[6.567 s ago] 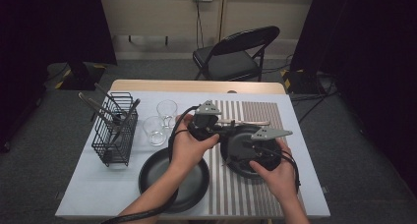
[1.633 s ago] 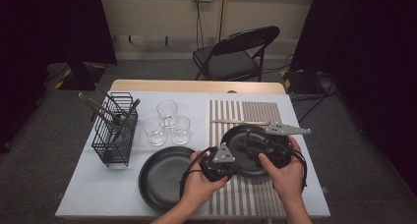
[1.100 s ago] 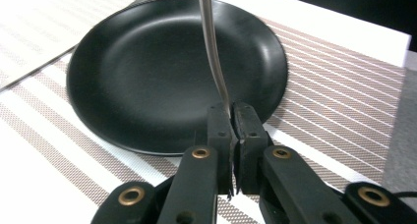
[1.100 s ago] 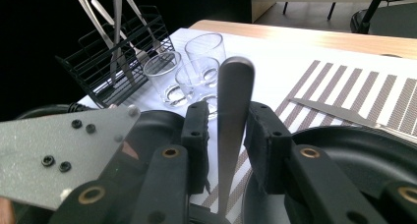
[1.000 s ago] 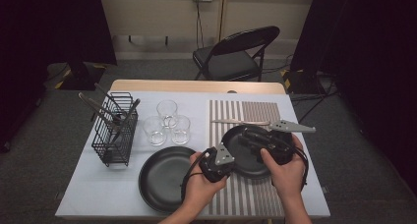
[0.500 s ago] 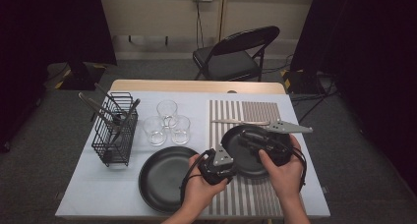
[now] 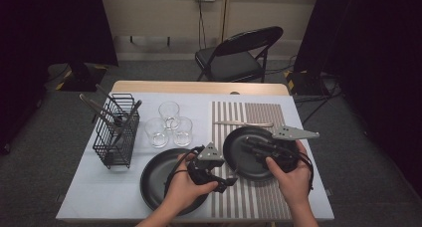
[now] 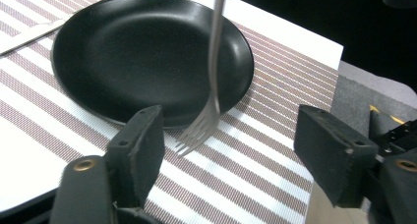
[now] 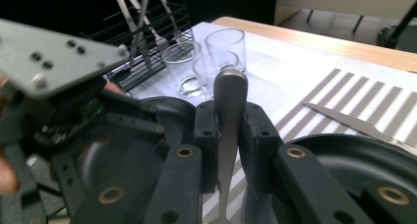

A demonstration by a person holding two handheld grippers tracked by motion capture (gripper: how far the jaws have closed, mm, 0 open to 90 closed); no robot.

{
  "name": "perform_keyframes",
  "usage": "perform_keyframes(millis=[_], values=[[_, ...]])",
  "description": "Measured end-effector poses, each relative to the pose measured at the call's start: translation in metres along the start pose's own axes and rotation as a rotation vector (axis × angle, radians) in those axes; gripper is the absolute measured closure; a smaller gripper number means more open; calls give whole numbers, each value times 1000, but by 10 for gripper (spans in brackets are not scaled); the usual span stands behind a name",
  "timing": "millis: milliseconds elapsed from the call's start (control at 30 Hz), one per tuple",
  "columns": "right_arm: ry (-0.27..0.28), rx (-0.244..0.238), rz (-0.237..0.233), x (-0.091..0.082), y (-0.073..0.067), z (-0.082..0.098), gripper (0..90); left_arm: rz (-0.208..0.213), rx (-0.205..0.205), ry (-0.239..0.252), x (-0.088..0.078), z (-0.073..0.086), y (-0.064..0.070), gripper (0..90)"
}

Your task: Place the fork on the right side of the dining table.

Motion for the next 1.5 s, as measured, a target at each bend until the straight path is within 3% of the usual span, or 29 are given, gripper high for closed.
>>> perform_keyframes(millis=[100, 233, 500, 633, 1233, 1500], values=[[-6, -19, -24, 0, -2, 1, 788, 14, 20, 0, -4, 4, -5, 217], [-17, -32, -48, 2, -4, 6, 787, 18, 16, -6, -11, 9, -11, 215], [-34, -40, -84, 5, -8, 14, 787, -12, 3, -32, -27, 18, -27, 207], [-42, -48, -86, 7, -11, 18, 787, -8, 0, -40, -30, 23, -32, 207], [-54, -49, -111, 6, -22, 27, 786, 3, -2, -39, -28, 28, -38, 206], [-49, -45, -130, 6, -20, 31, 784, -7, -19, -47, -28, 34, -44, 207]])
Point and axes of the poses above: each handheld gripper's, and its own axes: x roughly forward along the jaws, z roughly out of its underside, y roughly to its right, the point moved 1 cm from there along x, roughly forward along the jaws, and after that the axes turned 14 degrees about -z, right-handed, at the moved point
